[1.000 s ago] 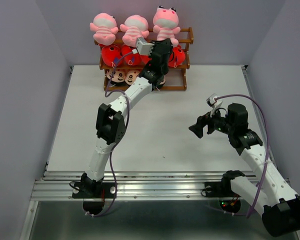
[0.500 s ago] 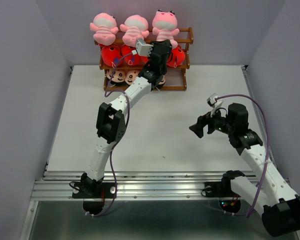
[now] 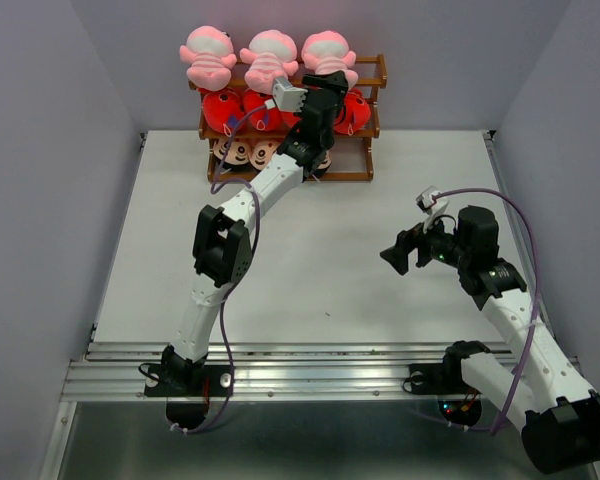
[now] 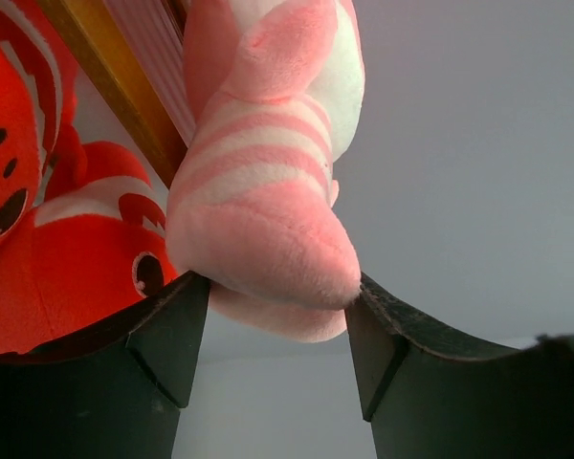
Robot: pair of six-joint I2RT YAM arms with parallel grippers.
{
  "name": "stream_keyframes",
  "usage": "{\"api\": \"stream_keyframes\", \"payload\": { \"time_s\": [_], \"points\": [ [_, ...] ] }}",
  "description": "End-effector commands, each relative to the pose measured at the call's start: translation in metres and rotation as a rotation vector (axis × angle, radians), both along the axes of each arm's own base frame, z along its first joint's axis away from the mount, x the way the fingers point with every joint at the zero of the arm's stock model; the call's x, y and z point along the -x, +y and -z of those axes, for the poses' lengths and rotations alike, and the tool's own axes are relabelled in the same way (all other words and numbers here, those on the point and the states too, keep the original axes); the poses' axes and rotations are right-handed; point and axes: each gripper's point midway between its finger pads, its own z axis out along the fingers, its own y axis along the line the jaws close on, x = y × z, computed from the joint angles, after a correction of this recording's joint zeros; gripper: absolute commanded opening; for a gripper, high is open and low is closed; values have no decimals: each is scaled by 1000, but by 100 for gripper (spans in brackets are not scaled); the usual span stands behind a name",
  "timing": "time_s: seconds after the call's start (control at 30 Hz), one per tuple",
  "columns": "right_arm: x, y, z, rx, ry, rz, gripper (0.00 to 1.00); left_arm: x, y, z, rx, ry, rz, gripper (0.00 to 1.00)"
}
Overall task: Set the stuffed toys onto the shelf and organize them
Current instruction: Place the stuffed toy onto shelf
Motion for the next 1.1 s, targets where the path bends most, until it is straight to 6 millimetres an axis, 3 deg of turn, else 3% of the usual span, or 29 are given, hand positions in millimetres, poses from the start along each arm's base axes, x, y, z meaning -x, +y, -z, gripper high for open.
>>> {"api": "stream_keyframes", "payload": {
  "time_s": [0.0, 0.2, 0.63, 1.07],
  "points": [
    [-4, -1, -8, -9, -57, -5, 100, 10, 11, -58, 75, -113, -7, 70],
    [-5, -3, -8, -9, -54, 2, 100, 16, 14, -67, 75, -126, 0, 89],
    [-6, -5, -6, -4, -51, 4, 100, 31, 15, -71, 57, -136, 43, 95],
    [-8, -7, -2, 6, -49, 4, 100, 64, 28, -89, -11, -177, 78, 99]
  ]
}}
